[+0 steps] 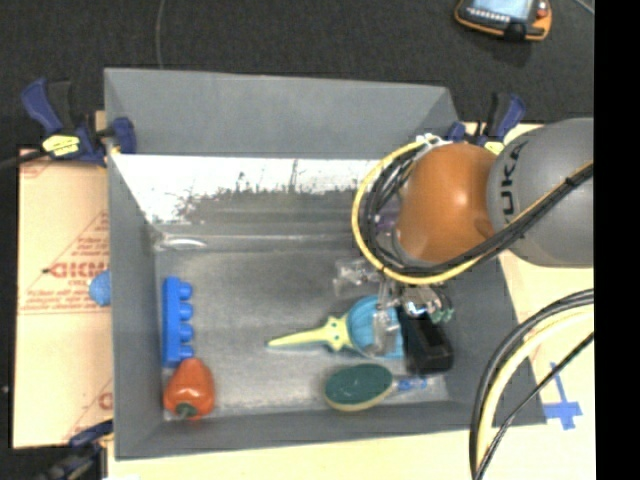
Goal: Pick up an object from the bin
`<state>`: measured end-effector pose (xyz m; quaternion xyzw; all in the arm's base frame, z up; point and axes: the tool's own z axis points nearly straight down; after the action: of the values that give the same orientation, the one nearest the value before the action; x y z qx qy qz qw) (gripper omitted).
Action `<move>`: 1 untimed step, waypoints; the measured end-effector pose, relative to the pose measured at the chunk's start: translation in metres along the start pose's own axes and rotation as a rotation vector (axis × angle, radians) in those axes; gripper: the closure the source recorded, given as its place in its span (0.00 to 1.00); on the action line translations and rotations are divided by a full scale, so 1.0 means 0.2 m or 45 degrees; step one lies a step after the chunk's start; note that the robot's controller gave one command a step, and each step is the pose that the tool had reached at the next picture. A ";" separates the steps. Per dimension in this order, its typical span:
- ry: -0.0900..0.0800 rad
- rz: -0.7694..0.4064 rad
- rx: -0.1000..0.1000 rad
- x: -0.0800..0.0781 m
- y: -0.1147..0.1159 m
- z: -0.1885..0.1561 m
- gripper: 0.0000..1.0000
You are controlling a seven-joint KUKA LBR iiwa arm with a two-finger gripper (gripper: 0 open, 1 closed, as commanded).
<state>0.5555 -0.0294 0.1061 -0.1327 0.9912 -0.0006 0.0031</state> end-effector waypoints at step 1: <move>-0.003 0.128 -0.001 -0.05 -0.08 0.18 0.00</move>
Offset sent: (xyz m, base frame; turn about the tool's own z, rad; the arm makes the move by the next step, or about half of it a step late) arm 0.0014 -0.0046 -0.0061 -0.0583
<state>0.5685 -0.0416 0.0710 -0.0827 0.9966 -0.0001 0.0042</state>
